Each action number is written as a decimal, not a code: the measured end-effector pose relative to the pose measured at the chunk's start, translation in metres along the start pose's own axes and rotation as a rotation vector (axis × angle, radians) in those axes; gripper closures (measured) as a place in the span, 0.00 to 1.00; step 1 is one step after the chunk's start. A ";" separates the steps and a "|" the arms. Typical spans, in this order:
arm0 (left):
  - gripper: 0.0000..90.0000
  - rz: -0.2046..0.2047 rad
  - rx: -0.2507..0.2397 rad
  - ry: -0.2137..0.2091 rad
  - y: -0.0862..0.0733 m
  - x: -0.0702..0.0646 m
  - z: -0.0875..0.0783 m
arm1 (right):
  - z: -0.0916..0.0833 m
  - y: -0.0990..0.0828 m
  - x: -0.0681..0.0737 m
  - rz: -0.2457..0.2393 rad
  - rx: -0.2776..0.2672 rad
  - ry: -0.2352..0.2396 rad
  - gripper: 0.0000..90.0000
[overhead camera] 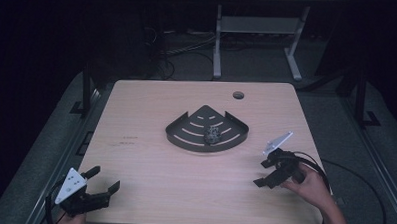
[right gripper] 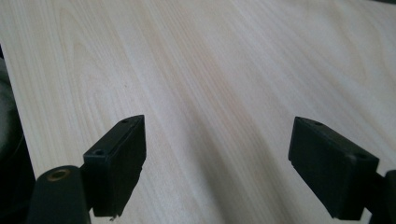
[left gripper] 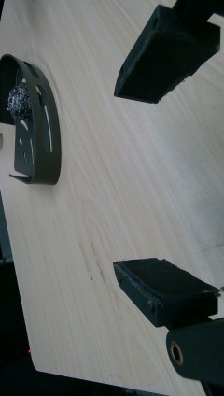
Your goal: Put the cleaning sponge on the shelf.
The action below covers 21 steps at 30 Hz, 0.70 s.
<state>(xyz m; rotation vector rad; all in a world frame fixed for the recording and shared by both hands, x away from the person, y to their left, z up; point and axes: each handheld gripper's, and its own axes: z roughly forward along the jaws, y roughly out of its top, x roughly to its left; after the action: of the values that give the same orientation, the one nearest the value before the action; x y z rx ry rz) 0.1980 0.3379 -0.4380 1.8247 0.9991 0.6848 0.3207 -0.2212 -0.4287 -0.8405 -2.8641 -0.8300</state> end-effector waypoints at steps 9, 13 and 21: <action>0.15 -0.001 0.002 -0.002 0.000 -0.001 0.001 | 0.000 -0.017 0.005 0.008 -0.019 -0.001 0.21; 0.15 0.002 0.004 -0.005 0.000 -0.001 0.001 | 0.000 -0.023 0.007 0.016 -0.026 0.002 0.21; 0.15 0.004 0.005 -0.008 0.000 -0.001 0.001 | 0.001 -0.030 0.011 0.021 -0.043 0.009 0.21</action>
<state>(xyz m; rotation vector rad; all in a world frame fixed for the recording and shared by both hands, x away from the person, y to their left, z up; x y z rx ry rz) 0.1984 0.3362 -0.4388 1.8325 0.9931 0.6776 0.2957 -0.2364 -0.4417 -0.8674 -2.8346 -0.8944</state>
